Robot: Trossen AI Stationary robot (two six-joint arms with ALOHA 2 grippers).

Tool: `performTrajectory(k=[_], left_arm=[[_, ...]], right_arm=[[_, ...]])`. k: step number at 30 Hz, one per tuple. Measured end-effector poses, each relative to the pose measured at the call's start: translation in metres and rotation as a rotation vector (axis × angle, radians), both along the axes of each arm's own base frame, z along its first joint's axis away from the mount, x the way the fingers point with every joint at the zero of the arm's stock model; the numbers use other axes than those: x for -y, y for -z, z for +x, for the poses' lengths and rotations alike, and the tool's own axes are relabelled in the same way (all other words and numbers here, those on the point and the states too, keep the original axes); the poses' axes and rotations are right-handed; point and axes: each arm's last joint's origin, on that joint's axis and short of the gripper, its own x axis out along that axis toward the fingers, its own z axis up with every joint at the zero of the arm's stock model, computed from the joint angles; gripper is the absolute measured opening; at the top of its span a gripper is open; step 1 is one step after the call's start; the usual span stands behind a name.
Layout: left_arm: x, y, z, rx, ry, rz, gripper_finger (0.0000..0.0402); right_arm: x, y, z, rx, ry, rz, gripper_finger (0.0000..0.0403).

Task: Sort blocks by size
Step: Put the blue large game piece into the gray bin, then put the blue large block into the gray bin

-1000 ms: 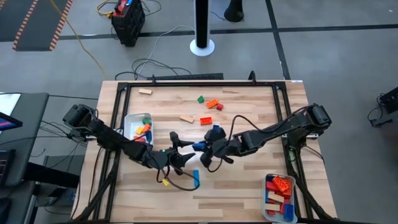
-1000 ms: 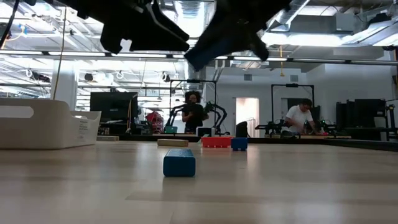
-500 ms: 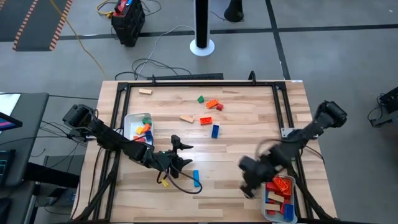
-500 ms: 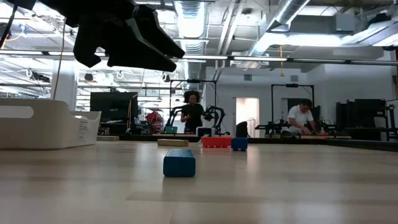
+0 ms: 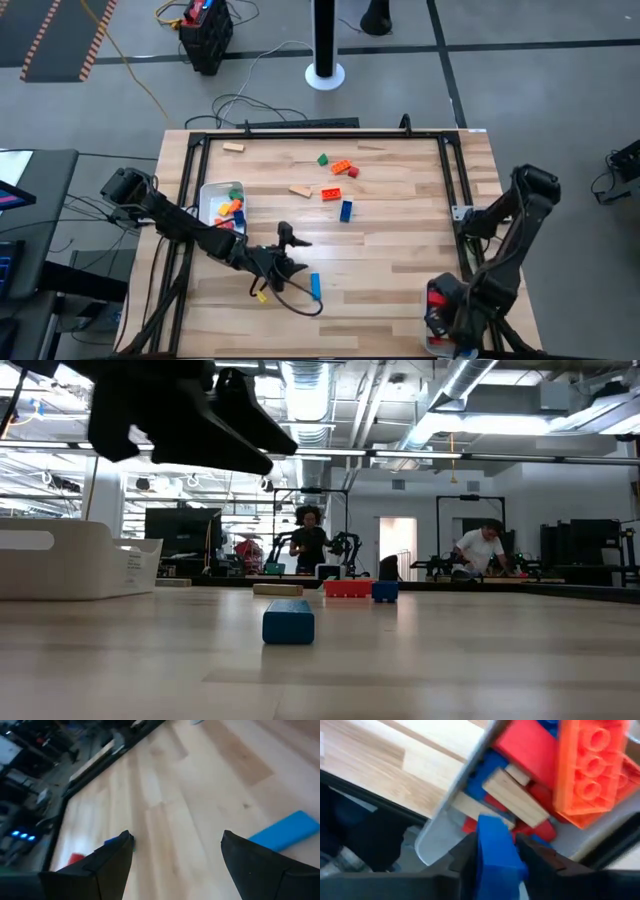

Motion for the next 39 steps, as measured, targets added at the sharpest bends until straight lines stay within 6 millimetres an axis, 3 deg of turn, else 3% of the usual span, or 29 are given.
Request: performTrajectory(k=[8, 13, 17, 23, 27, 33, 39], left_arm=[[0.011, 0.005, -0.005, -0.086, 0.191, -0.017, 0.0288], [0.020, 0.009, -0.008, -0.115, 0.312, -0.031, 0.0288], [0.022, 0.025, -0.004, -0.175, 0.336, -0.006, 0.0288], [0.024, 0.045, 0.018, -0.271, 0.385, -0.014, 0.0288], [0.025, 0.051, 0.033, -0.325, 0.429, 0.028, 0.0288], [0.013, 0.052, 0.058, -0.421, 0.483, -0.041, 0.0288], [0.004, 0.056, 0.076, -0.473, 0.517, -0.065, 0.0288]], right_arm=[[0.005, -0.005, 0.014, 0.015, 0.052, 0.062, 0.0217], [0.018, -0.018, 0.026, 0.040, 0.075, 0.074, 0.0220], [0.034, -0.025, 0.042, 0.095, 0.001, 0.006, 0.0211], [0.064, -0.027, 0.071, 0.321, -0.121, -0.258, 0.0198], [0.079, -0.028, 0.086, 0.380, -0.159, -0.334, 0.0195], [0.083, -0.031, 0.098, 0.463, -0.246, -0.339, 0.0195], [0.080, -0.032, 0.097, 0.501, -0.274, -0.385, 0.0195]])
